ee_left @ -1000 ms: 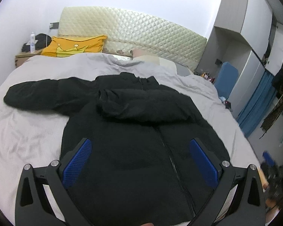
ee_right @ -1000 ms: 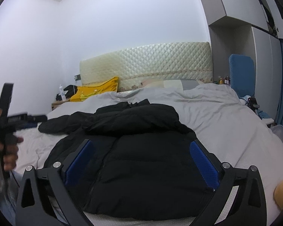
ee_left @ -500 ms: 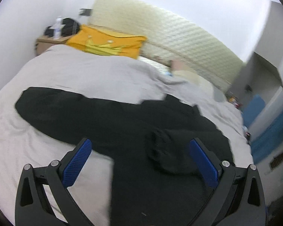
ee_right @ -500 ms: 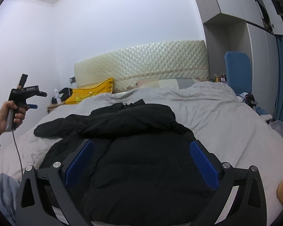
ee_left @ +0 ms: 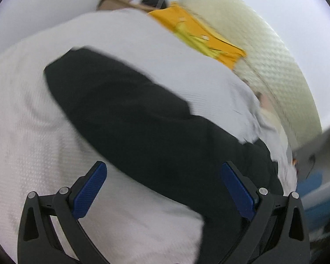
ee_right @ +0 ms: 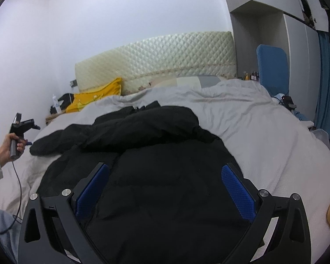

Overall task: Fold large clothes
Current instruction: 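Lift the grasped sleeve with the left gripper and raise it above the jacket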

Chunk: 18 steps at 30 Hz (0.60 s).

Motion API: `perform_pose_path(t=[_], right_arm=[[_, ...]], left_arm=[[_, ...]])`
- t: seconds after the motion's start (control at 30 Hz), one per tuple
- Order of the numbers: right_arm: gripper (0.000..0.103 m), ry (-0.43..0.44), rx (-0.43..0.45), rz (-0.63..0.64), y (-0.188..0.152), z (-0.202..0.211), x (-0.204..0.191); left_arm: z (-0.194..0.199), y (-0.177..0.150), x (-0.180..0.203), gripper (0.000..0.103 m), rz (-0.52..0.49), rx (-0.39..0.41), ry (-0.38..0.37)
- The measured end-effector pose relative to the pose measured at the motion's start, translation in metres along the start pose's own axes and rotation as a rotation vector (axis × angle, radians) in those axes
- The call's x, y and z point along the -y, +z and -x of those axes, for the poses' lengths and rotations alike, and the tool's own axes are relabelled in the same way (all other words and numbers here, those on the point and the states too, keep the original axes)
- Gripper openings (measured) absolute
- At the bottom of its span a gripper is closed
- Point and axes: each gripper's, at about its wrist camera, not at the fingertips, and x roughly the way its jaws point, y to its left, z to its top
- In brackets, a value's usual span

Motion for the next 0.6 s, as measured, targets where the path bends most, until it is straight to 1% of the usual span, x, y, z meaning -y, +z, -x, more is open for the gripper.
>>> perform_pose_path(t=[0.13,0.23,0.33,0.4,0.47,0.53,0.6], right_arm=[[0.103,0.012,-0.041,-0.016,-0.002,-0.01,-0.001],[0.103,0.006,-0.056,-0.027,0.0,-0.017,-0.005],[0.103,-0.007,-0.075,-0.025,0.0,-0.025,-0.011],[0.103,-0.012,-0.092,-0.029,0.0,-0.032,-0.014],[0.103,-0.02,-0.104,-0.026,0.0,-0.038,-0.02],[0.103,-0.029,-0.112,-0.021,-0.001,-0.043,-0.024],[0.103,-0.037,-0.114,-0.018,-0.001,-0.046,-0.026]], left_arm=[[-0.02,0.01,-0.048,0.103,0.133,0.003,-0.034],[-0.034,0.017,-0.073,0.103,0.193,0.008,-0.077],[-0.05,0.021,-0.091,0.102,0.23,0.016,-0.075],[-0.061,0.023,-0.104,0.102,0.272,0.027,-0.092],[-0.067,0.028,-0.106,0.102,0.279,0.052,-0.105],[-0.069,0.033,-0.104,0.102,0.264,0.088,-0.116],[-0.072,0.038,-0.101,0.097,0.251,0.122,-0.094]])
